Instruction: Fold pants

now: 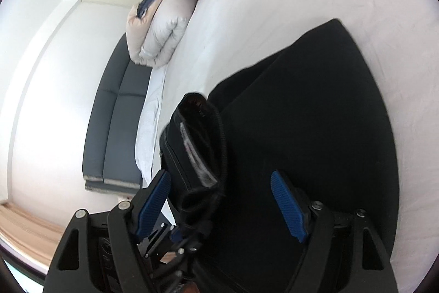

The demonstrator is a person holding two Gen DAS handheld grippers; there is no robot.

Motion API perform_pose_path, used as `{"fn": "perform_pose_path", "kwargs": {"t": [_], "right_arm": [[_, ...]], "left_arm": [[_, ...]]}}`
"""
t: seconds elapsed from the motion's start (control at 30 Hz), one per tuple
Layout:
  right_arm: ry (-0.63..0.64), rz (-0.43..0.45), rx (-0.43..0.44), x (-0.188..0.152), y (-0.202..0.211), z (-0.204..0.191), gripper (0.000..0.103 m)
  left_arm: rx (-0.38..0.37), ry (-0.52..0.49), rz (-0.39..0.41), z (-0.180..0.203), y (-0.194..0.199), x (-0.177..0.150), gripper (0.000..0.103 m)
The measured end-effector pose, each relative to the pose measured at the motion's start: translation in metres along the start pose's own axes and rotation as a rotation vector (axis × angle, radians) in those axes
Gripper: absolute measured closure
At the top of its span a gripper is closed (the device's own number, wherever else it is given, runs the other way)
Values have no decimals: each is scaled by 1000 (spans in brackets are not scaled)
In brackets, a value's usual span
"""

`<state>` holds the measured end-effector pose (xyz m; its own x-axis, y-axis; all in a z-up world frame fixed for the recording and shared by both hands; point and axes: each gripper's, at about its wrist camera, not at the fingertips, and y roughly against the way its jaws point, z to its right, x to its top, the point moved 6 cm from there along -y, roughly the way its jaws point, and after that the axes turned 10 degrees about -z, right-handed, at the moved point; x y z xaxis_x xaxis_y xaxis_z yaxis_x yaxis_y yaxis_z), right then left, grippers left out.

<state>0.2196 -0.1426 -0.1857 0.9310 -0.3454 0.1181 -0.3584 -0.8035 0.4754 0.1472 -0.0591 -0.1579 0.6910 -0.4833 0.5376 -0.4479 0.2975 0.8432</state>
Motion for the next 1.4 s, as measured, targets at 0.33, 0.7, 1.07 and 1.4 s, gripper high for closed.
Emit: {"fn": "perform_pose_path", "kwargs": {"t": [0.33,0.7,1.07,1.4], "right_arm": [[50,-132,-30,17,-43,-16,32],[76,-113,-139,15,-37,-2,84],[120,-4,-232,28,27,10,89],[75,31,-213,22,46,36,89]], "left_arm": [[27,-86,33,14,2,-5,84],[-17,-166,16,23,-10,-6,84],[-85,-289,34,60,-24,37,84],[-103,-330,1,46,-31,28,84]]}}
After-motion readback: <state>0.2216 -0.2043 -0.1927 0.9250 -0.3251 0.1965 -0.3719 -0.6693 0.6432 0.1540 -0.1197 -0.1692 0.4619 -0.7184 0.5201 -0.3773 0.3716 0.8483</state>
